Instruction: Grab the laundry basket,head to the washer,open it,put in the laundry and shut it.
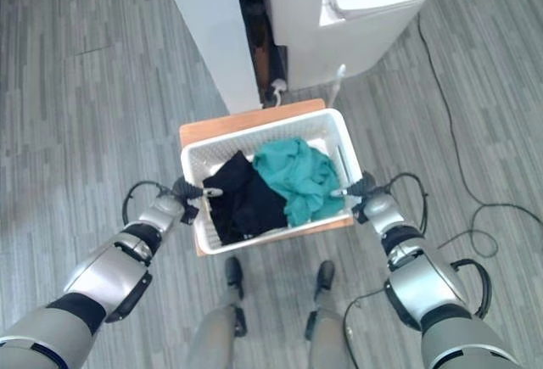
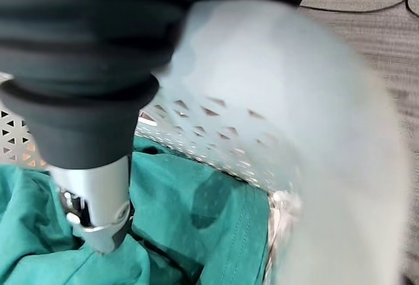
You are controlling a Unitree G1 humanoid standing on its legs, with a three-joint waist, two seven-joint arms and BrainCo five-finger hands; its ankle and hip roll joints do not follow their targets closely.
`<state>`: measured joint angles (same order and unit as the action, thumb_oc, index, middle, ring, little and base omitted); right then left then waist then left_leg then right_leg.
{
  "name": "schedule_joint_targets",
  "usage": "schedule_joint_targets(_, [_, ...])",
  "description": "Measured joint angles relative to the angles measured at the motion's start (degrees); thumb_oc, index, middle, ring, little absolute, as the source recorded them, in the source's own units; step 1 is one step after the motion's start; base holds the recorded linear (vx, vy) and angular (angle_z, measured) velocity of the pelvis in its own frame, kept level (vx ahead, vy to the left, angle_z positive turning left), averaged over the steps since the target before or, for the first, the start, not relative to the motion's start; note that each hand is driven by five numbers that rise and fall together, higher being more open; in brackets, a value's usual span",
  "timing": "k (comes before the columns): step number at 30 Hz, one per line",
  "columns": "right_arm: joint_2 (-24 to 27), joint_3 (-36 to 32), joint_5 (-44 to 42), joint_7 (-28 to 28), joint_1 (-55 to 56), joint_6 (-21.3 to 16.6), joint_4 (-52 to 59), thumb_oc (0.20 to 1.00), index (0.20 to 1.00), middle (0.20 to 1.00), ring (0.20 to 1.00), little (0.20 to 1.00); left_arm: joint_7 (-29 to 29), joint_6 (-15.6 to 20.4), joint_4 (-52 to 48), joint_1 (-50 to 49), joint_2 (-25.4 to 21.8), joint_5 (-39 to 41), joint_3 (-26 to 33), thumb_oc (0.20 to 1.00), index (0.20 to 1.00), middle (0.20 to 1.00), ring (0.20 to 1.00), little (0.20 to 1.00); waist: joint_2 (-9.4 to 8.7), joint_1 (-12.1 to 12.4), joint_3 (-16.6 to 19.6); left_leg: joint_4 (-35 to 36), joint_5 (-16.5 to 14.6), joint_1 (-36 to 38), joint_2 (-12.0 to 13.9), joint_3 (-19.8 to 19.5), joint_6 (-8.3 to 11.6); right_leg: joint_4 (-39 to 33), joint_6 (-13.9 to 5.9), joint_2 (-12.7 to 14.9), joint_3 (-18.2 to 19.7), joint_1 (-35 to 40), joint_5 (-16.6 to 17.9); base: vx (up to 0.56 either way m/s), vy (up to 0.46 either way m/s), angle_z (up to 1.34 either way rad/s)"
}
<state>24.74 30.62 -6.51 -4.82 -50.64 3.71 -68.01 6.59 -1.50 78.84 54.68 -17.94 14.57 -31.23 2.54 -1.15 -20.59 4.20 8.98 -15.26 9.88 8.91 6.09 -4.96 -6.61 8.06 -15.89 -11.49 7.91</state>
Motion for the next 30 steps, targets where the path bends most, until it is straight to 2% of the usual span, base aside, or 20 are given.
schedule_joint_targets(4, [0.08, 0.49, -1.68, -0.02, -0.88, -0.03, -0.12, 1.000, 1.000, 1.000, 1.000, 1.000, 0.01, -0.03, 0.20, 1.15, -0.41, 0.00, -0.19, 1.000, 1.000, 1.000, 1.000, 1.000, -0.15, -0.12, -0.06, -0.12, 0.09, -0.76, 0.05, -0.21, 0.07, 0.00, 0.03, -0.07, -0.18, -0.56, 0.03, 0.00, -0.002, 0.02])
schedule_joint_targets(5, [-0.01, 0.51, -2.32, -0.01, -1.08, -0.01, -0.14, 1.000, 1.000, 1.000, 1.000, 1.000, -0.01, 0.03, 0.51, 1.65, -0.70, -0.01, -0.40, 0.567, 0.567, 0.567, 0.567, 0.567, -0.43, -0.08, -0.22, -0.12, 0.12, -0.80, 0.15, -0.24, 0.12, 0.00, 0.09, -0.18, -0.20, -0.59, 0.18, 0.00, 0.000, 0.00])
schedule_joint_targets(6, [-0.06, 0.51, -2.47, -0.02, -1.15, -0.01, -0.14, 1.000, 1.000, 1.000, 1.000, 1.000, -0.01, 0.03, 0.51, 1.83, -0.82, -0.01, -0.42, 0.567, 0.567, 0.567, 0.567, 0.567, -0.53, -0.08, -0.27, -0.12, 0.12, -0.81, 0.16, -0.26, 0.12, 0.00, 0.10, -0.19, -0.20, -0.59, 0.21, 0.00, 0.000, 0.00])
schedule_joint_targets(7, [-0.14, 0.61, -3.01, -0.07, -1.30, -0.01, -0.10, 1.000, 1.000, 1.000, 1.000, 1.000, -0.02, 0.06, 0.52, 2.01, -1.03, 0.01, -0.39, 0.376, 0.376, 0.376, 0.376, 0.376, -0.64, -0.06, -0.29, -0.09, 0.11, -0.87, 0.16, -0.27, 0.11, 0.00, 0.10, -0.20, -0.24, -0.67, 0.21, 0.00, 0.000, 0.00])
schedule_joint_targets(8, [-0.16, 0.82, -3.77, -0.12, -1.44, -0.01, -0.08, 0.831, 0.831, 0.831, 0.831, 0.831, -0.02, 0.06, 0.51, 2.30, -1.18, 0.02, -0.39, 0.200, 0.200, 0.200, 0.200, 0.200, -0.70, -0.05, -0.29, -0.07, 0.11, -0.96, 0.17, -0.26, 0.11, 0.00, 0.10, -0.20, -0.24, -0.78, 0.21, 0.00, 0.000, 0.00])
schedule_joint_targets(9, [-0.23, 0.86, -3.99, -0.13, -1.51, -0.02, -0.04, 0.200, 0.200, 0.200, 0.200, 0.200, -0.02, 0.04, 0.51, 2.49, -1.33, 0.02, -0.39, 0.200, 0.200, 0.200, 0.200, 0.200, -0.77, -0.04, -0.29, -0.05, 0.11, -0.98, 0.16, -0.25, 0.11, 0.00, 0.10, -0.20, -0.23, -0.79, 0.22, 0.00, 0.000, 0.00])
schedule_joint_targets(19, [-0.01, 0.83, -5.00, -2.64, -1.10, 0.05, 4.74, 0.200, 0.200, 0.200, 0.200, 0.200, 2.08, 0.07, -1.93, 3.66, -4.11, -4.56, -2.85, 0.200, 0.200, 0.200, 0.200, 0.200, -1.95, -0.06, -0.20, 0.05, 0.22, -2.60, 0.15, -0.45, 0.17, 0.01, 0.15, -0.23, -0.46, -2.30, 0.30, 0.00, 0.000, 0.00])
schedule_joint_targets(24, [2.66, -0.20, -4.82, -3.53, 4.15, 0.44, 13.81, 0.200, 0.200, 0.200, 0.200, 0.200, 2.16, 0.10, -7.81, 0.82, -6.13, -6.79, -3.87, 0.200, 0.200, 0.200, 0.200, 0.200, -2.04, 0.06, -0.18, 0.12, 0.23, -2.61, 0.01, -0.51, 0.16, 0.03, 0.19, -0.08, -0.59, -2.26, 0.38, 0.00, 0.000, 0.00])
schedule_joint_targets(29, [3.86, -3.25, -3.24, -3.82, 10.78, 1.37, 20.04, 0.200, 0.200, 0.200, 0.200, 0.200, 1.99, 0.01, -9.50, -4.27, -5.22, -8.00, -3.45, 0.200, 0.200, 0.200, 0.200, 0.200, -2.14, 0.06, -0.14, 0.95, 0.19, 1.04, -0.01, -0.48, 0.11, 0.02, 0.19, 0.01, -0.84, 1.04, 0.35, 0.06, -0.014, 0.01])
schedule_joint_targets(30, [4.29, -5.50, -2.73, -3.76, 12.92, 1.48, 21.28, 0.200, 0.200, 0.200, 0.200, 0.200, 1.76, 0.02, -11.93, -6.59, -4.93, -8.24, -3.57, 0.200, 0.200, 0.200, 0.200, 0.200, -2.18, 0.07, -0.11, 0.97, 0.03, 1.65, -0.17, -0.69, -0.07, 0.02, -0.04, 0.11, -1.16, 1.91, -0.04, 0.08, -0.024, 0.10])
